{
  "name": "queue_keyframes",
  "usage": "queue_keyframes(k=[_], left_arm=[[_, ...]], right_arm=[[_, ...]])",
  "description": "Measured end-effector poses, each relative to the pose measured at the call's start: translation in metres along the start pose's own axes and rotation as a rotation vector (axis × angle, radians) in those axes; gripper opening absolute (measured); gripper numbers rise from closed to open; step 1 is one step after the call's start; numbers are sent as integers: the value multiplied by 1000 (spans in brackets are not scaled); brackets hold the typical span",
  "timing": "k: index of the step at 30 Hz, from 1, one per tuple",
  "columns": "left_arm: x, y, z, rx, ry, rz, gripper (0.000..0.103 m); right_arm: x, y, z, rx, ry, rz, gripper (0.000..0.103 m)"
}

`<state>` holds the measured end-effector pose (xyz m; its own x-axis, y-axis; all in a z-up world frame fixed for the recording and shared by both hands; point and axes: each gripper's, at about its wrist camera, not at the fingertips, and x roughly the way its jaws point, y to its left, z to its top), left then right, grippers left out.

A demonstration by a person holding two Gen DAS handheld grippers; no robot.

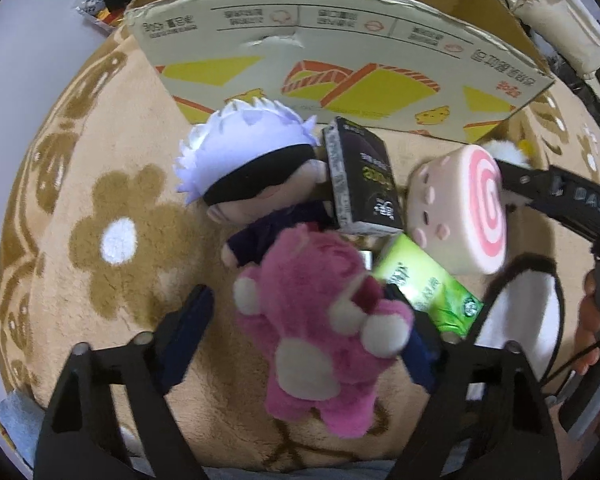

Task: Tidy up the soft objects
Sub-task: 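Grasp the white fluffy chick with the right gripper while the left gripper grasps the pink bear plush, then lift the chick and pink bear and carry both over the box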

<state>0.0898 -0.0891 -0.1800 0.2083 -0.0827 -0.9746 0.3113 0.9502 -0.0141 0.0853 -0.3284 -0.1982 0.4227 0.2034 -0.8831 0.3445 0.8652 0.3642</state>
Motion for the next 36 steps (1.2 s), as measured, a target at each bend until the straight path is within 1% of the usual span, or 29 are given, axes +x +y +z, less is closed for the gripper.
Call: queue_keyframes(k=[1,3,5,7,10,11,14,16,20,21,25,28,32,36], left_arm=[[0,-1,0,0,0,-12,68],[0,-2,-1,4,-6,-35,66],[-2,-6,-3,4,-6,-45,62],[-3,-5,-3,1,-10,-34,60],[-6,-3,-4,-16,-20,-35,57],[-8,-2,-4,-19,-28,-35,57],[-19,1,-5,-21,-74,-4,56],[-27,2,-5,-26,-111,15,56],[-44,8,-7,-50,-171,11,56],[-47,12,-2,-50,-188,18,56],[-63,14,-6,-45,-257,57,56],[-75,22,-7,-62,-289,49,56],[-88,27,-12,-67,-308,41,57],[-85,29,-15,-73,-292,40,57]], right_arm=[[2,0,0,2,8,4,53],[9,2,0,-1,31,1,53],[11,3,0,-8,32,-7,53],[11,3,0,-7,25,0,46],[10,2,0,-5,17,8,41],[9,2,0,-9,12,11,34],[4,7,-2,-50,-15,17,31],[0,9,-3,-56,-28,25,30],[-15,10,-6,-45,-67,30,30],[-20,10,-8,-38,-76,40,30],[-41,15,-14,-48,-118,59,30],[-58,21,-19,-71,-153,73,30],[-79,34,-24,-109,-214,96,30],[-91,41,-25,-128,-243,112,30]])
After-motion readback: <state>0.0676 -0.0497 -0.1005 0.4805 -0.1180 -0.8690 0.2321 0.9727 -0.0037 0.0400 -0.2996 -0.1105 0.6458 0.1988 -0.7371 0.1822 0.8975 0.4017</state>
